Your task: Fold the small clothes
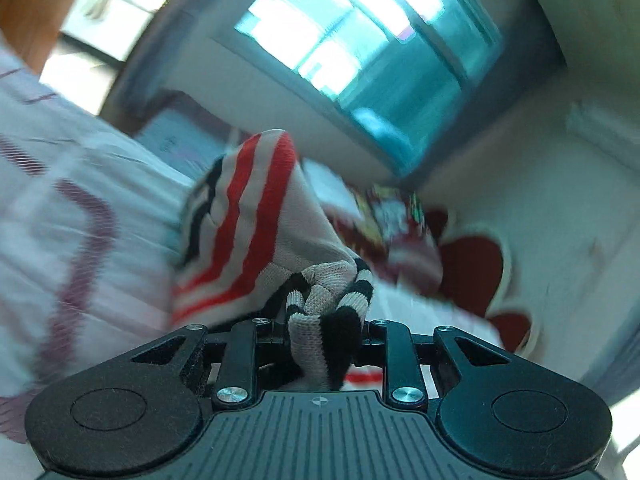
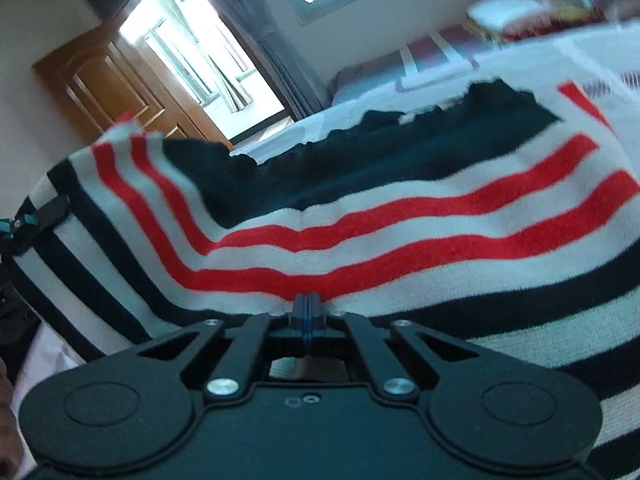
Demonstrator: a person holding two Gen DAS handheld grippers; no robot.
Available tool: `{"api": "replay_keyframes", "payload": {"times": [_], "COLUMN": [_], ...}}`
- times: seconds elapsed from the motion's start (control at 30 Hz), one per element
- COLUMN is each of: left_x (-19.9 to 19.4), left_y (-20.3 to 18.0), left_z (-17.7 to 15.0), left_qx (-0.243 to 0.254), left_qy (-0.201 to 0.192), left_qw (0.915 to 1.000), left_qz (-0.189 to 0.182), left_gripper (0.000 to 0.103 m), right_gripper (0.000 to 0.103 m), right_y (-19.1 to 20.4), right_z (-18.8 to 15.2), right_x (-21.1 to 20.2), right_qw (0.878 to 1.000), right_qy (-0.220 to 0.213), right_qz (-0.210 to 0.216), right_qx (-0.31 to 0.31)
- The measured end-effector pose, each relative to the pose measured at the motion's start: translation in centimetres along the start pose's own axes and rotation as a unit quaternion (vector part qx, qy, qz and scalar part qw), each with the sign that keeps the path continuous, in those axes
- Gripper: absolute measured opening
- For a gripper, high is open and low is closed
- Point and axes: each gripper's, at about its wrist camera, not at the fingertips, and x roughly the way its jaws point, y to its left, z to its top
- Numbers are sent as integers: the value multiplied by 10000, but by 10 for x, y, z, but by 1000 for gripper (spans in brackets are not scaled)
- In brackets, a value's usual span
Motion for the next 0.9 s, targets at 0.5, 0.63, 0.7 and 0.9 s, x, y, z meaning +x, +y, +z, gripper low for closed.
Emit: {"api": "replay_keyframes", "payload": {"times": [0.5,0.63,0.7,0.9], "left_x": [34,3,5,36], "left_y": [-105,-40,-6,37], "left_z": [-57,-21,-14,-28], "left_qx": [1547,1038,591,-160], "left_qy": [751,247,331,783], "left_qw": [9851,9894,9915,9922], "left_qz": [63,981,1109,959], "left_gripper": [81,80,80,80], "right_gripper": [59,54,54,54], "right_y": [-110,-95,-93,-97], "right_z": [31,32,29,31], "right_x": [-138,-111,-100,-72], "right_qw": [9827,9865,9863,9765], "right_qy": [-825,-227,-97,277], "right_qz": [640,888,836,1094], "right_qx": [1529,1360,1415,1837]}}
